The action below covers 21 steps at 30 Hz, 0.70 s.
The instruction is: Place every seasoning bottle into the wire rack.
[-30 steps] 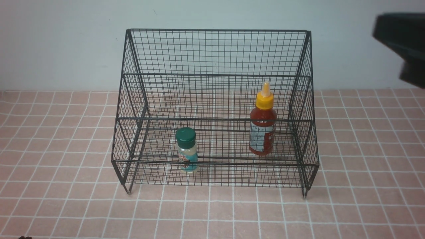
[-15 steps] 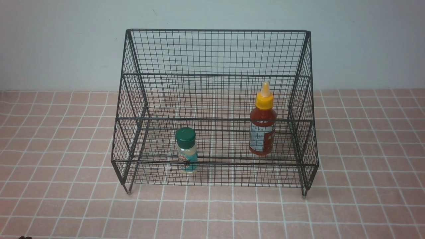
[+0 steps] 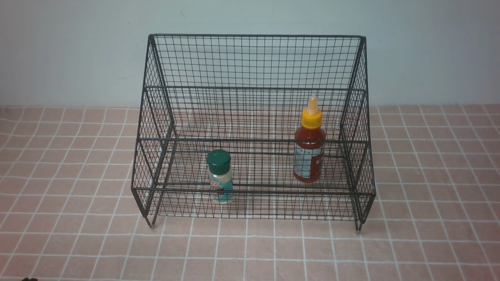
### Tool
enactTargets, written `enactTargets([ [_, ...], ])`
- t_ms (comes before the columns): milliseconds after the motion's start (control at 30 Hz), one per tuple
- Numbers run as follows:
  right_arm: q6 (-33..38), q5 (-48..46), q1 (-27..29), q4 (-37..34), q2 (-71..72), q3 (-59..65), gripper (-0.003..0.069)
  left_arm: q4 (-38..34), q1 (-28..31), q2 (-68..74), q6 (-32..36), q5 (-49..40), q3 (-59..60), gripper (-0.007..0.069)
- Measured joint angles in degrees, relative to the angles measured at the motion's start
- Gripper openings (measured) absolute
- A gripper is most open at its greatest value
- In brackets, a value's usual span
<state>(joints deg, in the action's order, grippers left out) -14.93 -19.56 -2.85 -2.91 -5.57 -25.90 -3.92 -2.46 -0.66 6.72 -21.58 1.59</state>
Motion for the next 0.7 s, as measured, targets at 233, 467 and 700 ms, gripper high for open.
enactTargets([
  [233,0.53,0.00,0.00,1.11,0.00,0.02,-0.0010,0.00,0.00,0.00,0.00,0.00,0.00,-0.0007],
  [467,5.54,-0.45,0.00,7.12,0.00,4.61,-0.0010,0.00,0.00,0.00,0.00,0.00,0.00,-0.0007],
  [700,13.93,-0.45,0.00,7.71,0.26,17.21,-0.0010,0.00,0.00,0.00,0.00,0.00,0.00,-0.0007],
])
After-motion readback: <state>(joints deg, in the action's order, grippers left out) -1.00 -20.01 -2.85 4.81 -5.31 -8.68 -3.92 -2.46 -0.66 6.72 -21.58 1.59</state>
